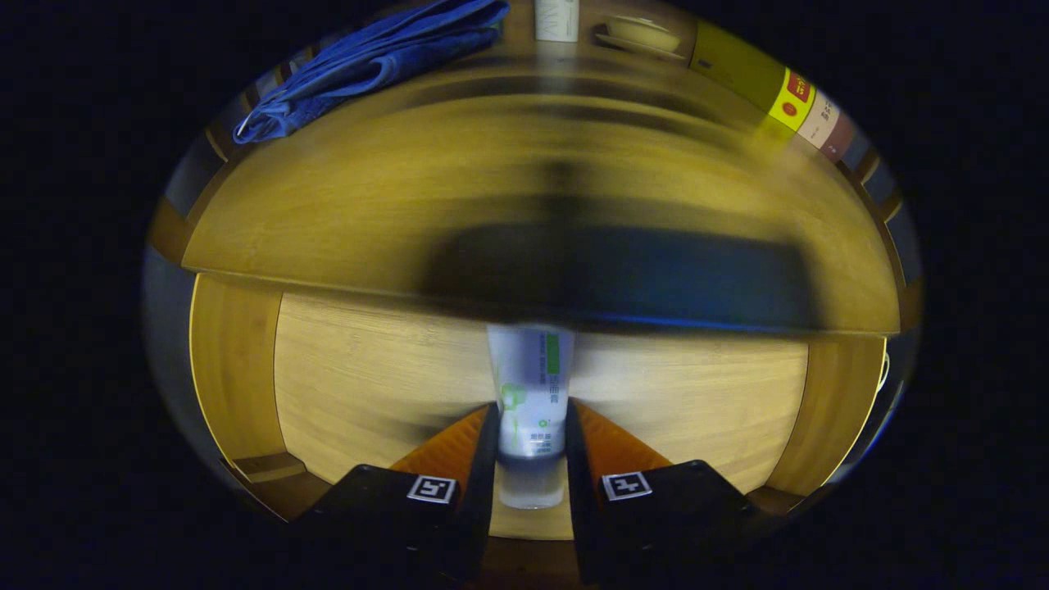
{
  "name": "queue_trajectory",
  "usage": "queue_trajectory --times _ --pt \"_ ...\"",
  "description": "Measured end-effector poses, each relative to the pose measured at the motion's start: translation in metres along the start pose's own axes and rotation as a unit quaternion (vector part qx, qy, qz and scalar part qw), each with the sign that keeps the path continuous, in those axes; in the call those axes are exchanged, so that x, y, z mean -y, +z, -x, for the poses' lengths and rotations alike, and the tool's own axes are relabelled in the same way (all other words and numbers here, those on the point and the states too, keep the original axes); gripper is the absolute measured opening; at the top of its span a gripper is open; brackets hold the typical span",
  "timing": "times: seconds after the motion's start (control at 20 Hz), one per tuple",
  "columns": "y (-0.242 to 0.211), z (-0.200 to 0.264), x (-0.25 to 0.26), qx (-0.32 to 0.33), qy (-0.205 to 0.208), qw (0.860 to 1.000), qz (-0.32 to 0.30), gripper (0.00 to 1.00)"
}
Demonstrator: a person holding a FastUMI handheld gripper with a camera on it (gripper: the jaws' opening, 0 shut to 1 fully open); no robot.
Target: Pull open the drawer, take out the items inside it, and place them on the countertop above the cabinet.
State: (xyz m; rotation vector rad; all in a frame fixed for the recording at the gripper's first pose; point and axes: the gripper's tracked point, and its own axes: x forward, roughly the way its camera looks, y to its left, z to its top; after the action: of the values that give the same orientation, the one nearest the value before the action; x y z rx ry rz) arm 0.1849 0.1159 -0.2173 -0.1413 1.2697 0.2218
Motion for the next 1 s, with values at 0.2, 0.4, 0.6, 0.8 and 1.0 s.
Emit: queue_trajectory --times 0.2,0.4,0.6,0.8,1.0 --pt "0.038 0.047 -0.001 0.051 0.007 0.999 -0.011 0.47" --pt "0.024 0.087 0.009 0.055 0.018 0.998 -0.020 0.46" --pt "0.010 0.123 0.022 0.062 0.021 0.997 -0.030 0.46" --pt "0.007 0.153 0.036 0.077 0.017 0.996 -0.032 0.46" --pt "0.024 0.176 0.046 0.097 0.009 0.995 -0.033 0.46"
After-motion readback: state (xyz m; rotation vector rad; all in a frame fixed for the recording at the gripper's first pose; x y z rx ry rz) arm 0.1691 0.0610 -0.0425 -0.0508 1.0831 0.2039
